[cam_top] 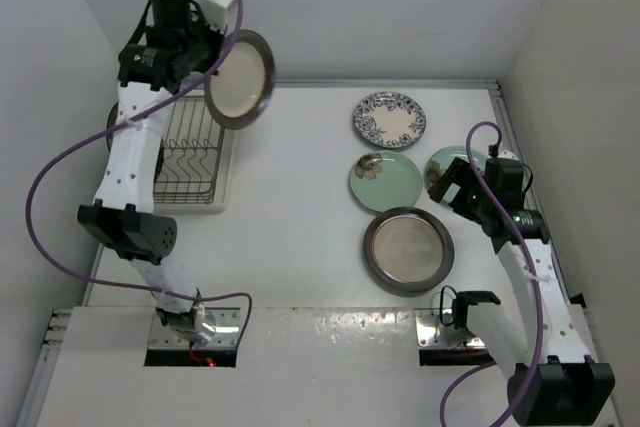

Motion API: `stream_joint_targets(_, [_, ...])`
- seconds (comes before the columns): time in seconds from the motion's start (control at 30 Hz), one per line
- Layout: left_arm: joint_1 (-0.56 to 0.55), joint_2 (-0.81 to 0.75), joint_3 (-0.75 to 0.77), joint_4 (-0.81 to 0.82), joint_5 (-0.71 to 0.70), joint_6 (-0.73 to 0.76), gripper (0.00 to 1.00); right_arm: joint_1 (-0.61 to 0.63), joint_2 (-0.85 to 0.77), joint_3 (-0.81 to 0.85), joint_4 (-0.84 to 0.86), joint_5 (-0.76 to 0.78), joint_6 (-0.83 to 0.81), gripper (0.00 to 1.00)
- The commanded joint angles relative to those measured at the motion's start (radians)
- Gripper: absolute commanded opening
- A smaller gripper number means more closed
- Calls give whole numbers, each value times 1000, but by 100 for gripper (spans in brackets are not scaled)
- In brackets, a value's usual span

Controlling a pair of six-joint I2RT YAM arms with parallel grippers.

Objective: Load the plates into the dish rack

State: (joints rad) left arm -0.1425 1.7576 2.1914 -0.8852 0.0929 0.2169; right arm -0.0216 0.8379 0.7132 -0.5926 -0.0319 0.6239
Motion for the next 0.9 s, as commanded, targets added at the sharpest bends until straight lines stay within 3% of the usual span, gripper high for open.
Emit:
stream_joint_targets(0.0, [12,-130,73,88,-283,97,0,8,19,17,54,-29,-21,100])
stream_joint_targets(0.13, [26,-196,50,88,-407,177,0,9,67,63,37,-57,-36,100])
stream_joint_targets(0.47, [133,-362,-378,307,-590,361,0,58,124,144,-1,-50,-38,100])
stream_joint_targets(0.7, [173,-391,-479,370,-558,381,0,106,106,143,-35,7,-3,100])
stream_joint_targets(0.87, [196,-409,-613,488,-624,423,0,127,78,152,-78,30,0,100])
